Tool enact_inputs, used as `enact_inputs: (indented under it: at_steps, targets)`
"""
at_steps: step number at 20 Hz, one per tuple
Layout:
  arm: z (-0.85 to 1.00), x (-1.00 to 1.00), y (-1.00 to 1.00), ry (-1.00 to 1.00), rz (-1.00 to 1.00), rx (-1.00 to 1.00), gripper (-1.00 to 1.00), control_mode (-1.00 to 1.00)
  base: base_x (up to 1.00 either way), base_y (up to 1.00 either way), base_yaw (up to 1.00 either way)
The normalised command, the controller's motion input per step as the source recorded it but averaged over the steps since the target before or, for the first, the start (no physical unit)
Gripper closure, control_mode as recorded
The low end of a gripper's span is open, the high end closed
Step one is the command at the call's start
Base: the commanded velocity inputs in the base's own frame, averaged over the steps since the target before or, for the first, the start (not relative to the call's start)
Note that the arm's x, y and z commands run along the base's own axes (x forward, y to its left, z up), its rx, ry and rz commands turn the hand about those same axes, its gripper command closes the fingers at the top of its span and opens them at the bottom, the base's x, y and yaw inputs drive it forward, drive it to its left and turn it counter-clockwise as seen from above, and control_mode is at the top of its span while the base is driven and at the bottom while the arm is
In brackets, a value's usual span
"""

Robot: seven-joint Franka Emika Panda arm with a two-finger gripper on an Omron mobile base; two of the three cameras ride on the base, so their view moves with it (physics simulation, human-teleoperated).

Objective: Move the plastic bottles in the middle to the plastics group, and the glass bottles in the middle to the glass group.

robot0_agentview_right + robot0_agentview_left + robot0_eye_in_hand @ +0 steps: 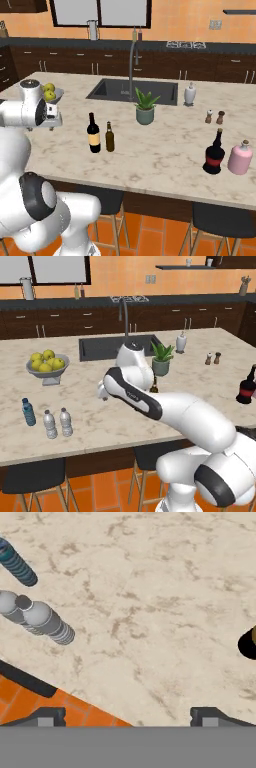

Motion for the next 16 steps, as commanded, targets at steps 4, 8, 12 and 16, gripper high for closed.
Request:
enact_inputs:
  at_steps: [4,8,12,16]
  targets:
    - [0.01,0.08,-1.0,0.0,-0.2,0.0,-1.0,-1.0,0.0,0.0,0.0]
    - [0.1,0.28,-1.0,0.03,-0.17,-0.01,-1.0,-1.0,0.0,0.0,0.0]
    - [0.07,0.38,-0.92,0.1,-0.15,-0.16,-1.0,-1.0,0.0,0.0,0.0]
    - [0.02,0.66,-0.25,0.12,-0.13,-0.14,-1.0,-1.0,0.0,0.0,0.0]
